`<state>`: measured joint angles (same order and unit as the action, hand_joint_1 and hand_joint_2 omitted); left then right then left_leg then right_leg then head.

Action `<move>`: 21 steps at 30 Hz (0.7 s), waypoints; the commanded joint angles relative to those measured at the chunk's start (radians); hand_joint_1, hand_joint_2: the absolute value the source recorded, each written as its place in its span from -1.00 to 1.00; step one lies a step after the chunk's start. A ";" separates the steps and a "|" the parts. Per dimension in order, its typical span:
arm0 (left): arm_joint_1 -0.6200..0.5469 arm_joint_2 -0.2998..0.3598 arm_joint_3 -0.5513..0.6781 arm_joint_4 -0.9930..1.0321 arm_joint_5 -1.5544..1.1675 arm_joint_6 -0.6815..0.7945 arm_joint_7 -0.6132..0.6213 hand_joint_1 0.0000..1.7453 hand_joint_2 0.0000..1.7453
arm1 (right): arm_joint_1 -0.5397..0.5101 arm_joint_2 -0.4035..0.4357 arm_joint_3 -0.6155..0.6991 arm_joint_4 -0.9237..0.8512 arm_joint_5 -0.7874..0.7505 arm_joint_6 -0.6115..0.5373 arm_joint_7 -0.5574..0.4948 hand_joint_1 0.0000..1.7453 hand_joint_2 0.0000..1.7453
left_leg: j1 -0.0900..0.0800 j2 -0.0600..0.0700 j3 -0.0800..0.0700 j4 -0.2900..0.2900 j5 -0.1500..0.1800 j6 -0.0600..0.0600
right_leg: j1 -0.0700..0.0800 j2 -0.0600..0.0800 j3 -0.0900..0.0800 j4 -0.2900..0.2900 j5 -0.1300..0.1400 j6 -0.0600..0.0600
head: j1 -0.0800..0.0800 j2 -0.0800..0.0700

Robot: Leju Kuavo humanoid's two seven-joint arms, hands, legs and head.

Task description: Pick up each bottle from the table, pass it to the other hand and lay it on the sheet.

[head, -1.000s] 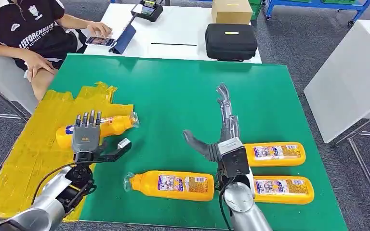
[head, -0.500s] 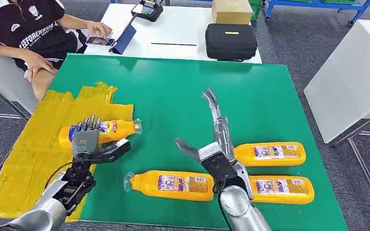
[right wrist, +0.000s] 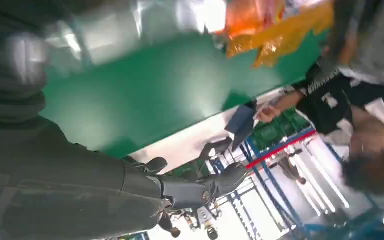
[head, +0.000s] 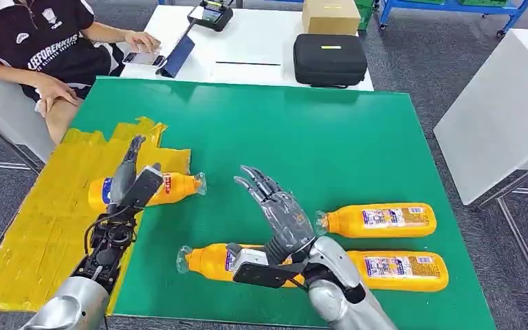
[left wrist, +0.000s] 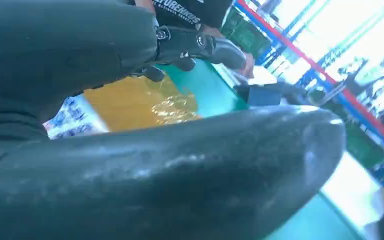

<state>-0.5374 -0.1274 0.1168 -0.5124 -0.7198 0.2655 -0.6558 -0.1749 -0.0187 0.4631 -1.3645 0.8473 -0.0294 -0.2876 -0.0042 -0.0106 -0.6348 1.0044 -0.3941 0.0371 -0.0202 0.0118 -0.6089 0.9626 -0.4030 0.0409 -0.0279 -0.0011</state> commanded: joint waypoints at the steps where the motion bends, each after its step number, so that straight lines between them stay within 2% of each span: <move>1: 0.021 0.005 0.060 -0.111 0.059 -0.008 0.001 -1.00 -1.00 | -0.114 -0.067 0.126 0.176 0.088 0.034 0.028 -1.00 -1.00 | 0.001 0.004 0.007 0.000 -0.004 -0.003 | 0.001 0.002 0.006 0.000 -0.003 -0.002 | 0.000 0.000; 8: 0.015 0.009 0.054 -0.097 0.078 -0.002 -0.003 -1.00 -1.00 | -0.205 -0.038 0.166 0.363 0.160 0.020 0.061 -1.00 -1.00 | 0.001 0.003 0.005 0.000 -0.002 -0.002 | 0.001 0.001 0.004 -0.001 -0.001 -0.002 | 0.000 0.000; 11: 0.014 0.008 0.054 -0.096 0.082 -0.005 -0.004 -1.00 -1.00 | -0.212 -0.033 0.168 0.378 0.166 0.017 0.065 -1.00 -1.00 | 0.001 0.003 0.005 0.000 -0.002 -0.002 | 0.001 0.001 0.005 -0.001 -0.001 -0.002 | 0.000 0.000; 12: 0.014 0.006 0.054 -0.098 0.090 -0.015 -0.007 -1.00 -1.00 | -0.227 -0.023 0.174 0.413 0.177 0.015 0.073 -1.00 1.00 | 0.001 0.001 0.003 0.000 -0.001 -0.001 | 0.001 0.001 0.002 0.000 -0.001 -0.001 | 0.000 0.000; 13: 0.014 0.006 0.054 -0.100 0.096 -0.021 -0.011 -1.00 -1.00 | -0.234 -0.020 0.177 0.428 0.180 0.015 0.074 -1.00 1.00 | 0.001 0.002 0.006 0.000 -0.003 -0.002 | 0.001 0.001 0.005 0.000 -0.002 -0.003 | 0.000 0.000; 21: 0.008 0.013 0.060 -0.087 0.144 -0.050 -0.025 -1.00 -1.00 | -0.267 0.017 0.211 0.566 0.198 0.011 0.059 -1.00 1.00 | 0.001 0.002 0.005 0.000 -0.002 -0.002 | 0.001 0.001 0.005 -0.001 -0.002 -0.002 | 0.000 0.000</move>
<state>-0.4974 -0.1289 0.1472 -0.6275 -0.6012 0.2315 -0.6752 -0.3662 -0.0397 0.6066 -1.0074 1.0433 -0.0145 -0.2083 -0.0040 -0.0111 -0.6348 1.0045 -0.3938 0.0373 -0.0201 0.0116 -0.6088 0.9627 -0.4031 0.0408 -0.0278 -0.0011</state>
